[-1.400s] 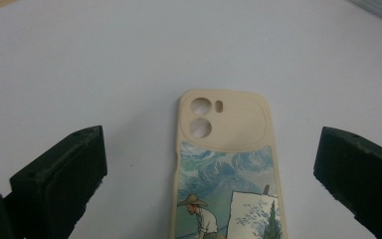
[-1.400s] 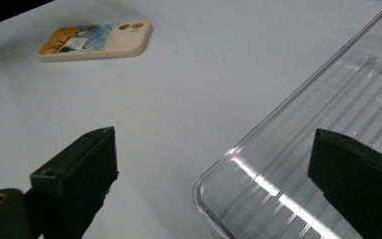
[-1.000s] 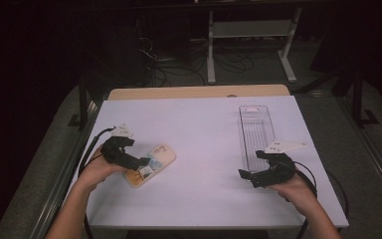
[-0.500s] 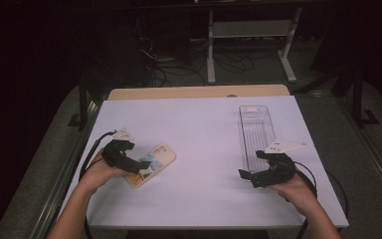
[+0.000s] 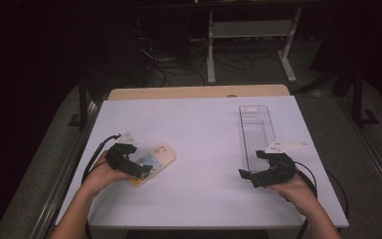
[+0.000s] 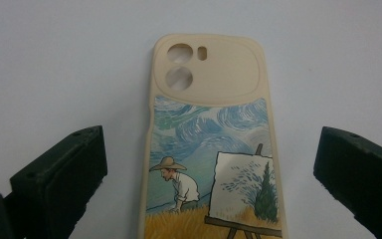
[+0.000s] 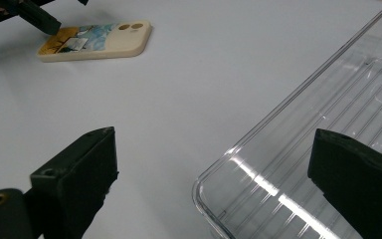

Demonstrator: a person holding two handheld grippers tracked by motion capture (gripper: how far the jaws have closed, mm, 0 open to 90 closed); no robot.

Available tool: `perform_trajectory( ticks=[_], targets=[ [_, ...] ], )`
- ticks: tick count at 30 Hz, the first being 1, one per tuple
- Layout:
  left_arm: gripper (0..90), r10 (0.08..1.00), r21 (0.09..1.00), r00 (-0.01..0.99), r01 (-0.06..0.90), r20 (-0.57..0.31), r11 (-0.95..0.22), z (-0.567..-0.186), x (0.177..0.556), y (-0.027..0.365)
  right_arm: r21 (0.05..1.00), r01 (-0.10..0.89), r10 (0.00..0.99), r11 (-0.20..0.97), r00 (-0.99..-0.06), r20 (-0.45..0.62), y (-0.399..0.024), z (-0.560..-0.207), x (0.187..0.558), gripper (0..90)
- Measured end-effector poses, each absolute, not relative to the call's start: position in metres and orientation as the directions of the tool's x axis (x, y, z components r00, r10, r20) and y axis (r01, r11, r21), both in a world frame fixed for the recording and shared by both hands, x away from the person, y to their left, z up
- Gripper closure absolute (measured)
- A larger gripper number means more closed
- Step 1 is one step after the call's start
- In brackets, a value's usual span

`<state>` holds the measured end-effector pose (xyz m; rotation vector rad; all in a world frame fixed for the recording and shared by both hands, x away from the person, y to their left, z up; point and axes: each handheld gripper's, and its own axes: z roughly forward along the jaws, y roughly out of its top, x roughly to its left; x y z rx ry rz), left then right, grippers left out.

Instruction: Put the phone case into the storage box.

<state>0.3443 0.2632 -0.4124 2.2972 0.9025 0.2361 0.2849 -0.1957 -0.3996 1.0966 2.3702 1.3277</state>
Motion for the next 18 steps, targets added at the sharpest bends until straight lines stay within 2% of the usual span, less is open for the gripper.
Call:
perform_trajectory(
  ticks=[18],
  targets=[
    [0.0, 0.658, 0.614, 0.749, 0.555, -0.075, -0.561, -0.4220, 0.3450, 0.2587, 0.803, 0.506, 0.694, 0.315, -0.700, 0.168, -0.1950, -0.3997, 0.2849, 4.7]
  ],
)
